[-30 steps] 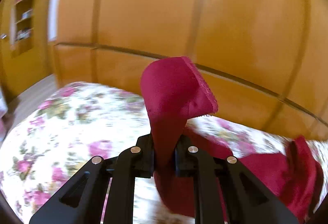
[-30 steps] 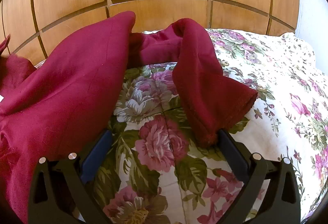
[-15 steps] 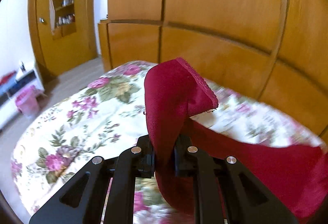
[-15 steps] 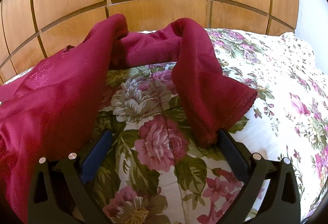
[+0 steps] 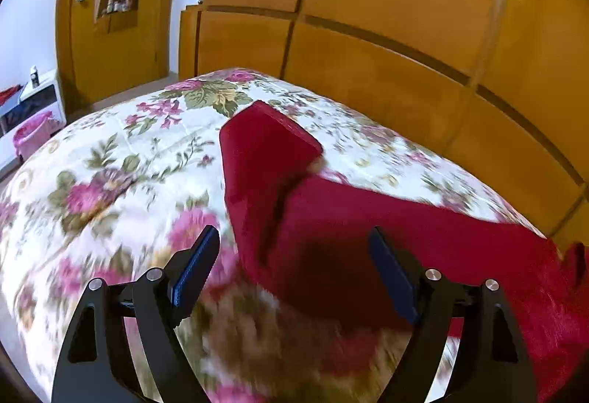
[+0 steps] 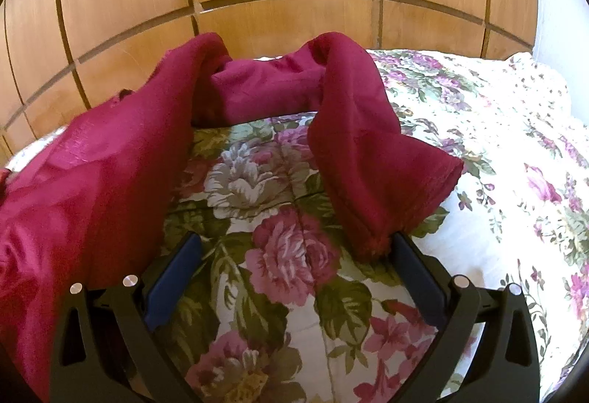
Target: Fold small clothes
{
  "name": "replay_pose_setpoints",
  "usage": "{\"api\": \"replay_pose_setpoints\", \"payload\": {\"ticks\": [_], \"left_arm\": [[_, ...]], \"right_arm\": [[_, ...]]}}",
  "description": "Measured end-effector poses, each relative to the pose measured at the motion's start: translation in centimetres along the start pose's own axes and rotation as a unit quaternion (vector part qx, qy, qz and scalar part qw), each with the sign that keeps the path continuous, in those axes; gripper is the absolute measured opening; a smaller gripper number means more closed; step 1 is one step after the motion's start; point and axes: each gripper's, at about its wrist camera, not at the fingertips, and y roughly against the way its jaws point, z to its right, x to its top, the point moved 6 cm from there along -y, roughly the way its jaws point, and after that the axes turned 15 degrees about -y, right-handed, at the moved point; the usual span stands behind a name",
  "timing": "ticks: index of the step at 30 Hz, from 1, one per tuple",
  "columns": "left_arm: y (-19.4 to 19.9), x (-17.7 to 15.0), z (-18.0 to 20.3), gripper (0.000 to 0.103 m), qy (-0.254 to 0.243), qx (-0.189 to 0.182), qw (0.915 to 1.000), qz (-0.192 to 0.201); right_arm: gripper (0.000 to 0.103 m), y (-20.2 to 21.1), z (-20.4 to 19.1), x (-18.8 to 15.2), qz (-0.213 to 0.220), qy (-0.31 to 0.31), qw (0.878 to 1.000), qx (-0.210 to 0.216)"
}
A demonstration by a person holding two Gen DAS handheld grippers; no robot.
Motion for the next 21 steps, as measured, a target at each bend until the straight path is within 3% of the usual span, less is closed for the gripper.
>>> {"api": "replay_pose_setpoints", "payload": {"ticks": [3, 7, 9, 12, 16, 19, 21], "left_arm": [[2.4, -1.8, 1.4, 0.083, 0.029, -0.038, 0.9988, 0.007], [5.3, -4.5, 5.0, 0.087, 0.031, -0.104, 0.9940, 0.012], [6.3, -6.4, 8.9, 0.088, 0.008, -0.175, 0.9845, -0.004], [6.9, -8.5, 13.5, 0.090, -0.035, -0.243, 0.9693, -0.014], [6.8, -9.8, 16.3, 0.092, -0.081, -0.221, 0.9715, -0.027], [6.7, -9.7, 16.3, 0.093, -0.068, -0.239, 0.9681, -0.029], [7.1, -9.9, 16.1, 0.094, -0.066, -0.248, 0.9661, -0.026]], "right_arm": [[0.101, 1.4, 0.5, 0.0, 0.007, -0.021, 0.999, 0.033], [0.101, 3.8, 2.1, 0.6, 0.043, -0.047, 0.998, 0.028], [0.101, 4.5, 3.2, 1.2, 0.058, -0.058, 0.997, 0.013], [0.101, 4.7, 5.6, 2.2, 0.060, -0.091, 0.994, -0.018], [0.101, 3.4, 7.4, 3.1, 0.030, -0.115, 0.993, -0.012], [0.098, 1.9, 6.9, 3.6, 0.013, -0.111, 0.994, 0.007], [0.089, 0.9, 6.8, 3.9, 0.004, -0.112, 0.994, 0.011]]}}
